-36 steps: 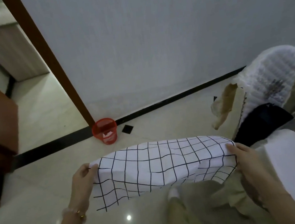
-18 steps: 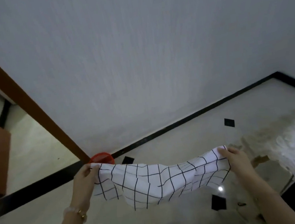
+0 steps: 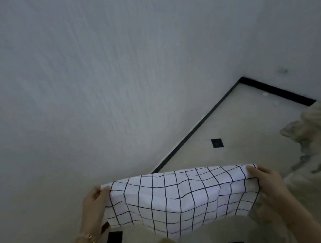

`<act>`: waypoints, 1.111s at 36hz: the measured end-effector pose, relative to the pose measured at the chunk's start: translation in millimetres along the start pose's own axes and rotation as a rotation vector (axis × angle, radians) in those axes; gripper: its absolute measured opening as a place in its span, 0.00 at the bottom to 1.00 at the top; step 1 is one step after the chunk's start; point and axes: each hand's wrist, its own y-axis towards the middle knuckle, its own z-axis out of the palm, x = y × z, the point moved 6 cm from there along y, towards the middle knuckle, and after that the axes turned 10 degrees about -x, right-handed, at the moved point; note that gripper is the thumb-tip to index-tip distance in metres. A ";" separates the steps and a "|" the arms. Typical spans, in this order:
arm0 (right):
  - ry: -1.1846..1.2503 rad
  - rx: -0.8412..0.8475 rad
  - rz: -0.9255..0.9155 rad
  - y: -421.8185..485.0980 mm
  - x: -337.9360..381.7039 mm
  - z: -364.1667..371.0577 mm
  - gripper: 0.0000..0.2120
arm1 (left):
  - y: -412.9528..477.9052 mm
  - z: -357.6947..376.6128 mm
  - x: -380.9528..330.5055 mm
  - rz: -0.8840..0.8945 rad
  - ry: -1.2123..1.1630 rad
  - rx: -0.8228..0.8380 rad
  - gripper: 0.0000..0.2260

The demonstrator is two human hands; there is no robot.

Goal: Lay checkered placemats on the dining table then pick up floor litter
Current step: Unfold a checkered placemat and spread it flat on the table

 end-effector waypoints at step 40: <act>0.441 -0.745 0.116 415.5 154.3 -207.5 0.08 | 218.8 752.1 -307.3 0.285 0.095 0.708 0.07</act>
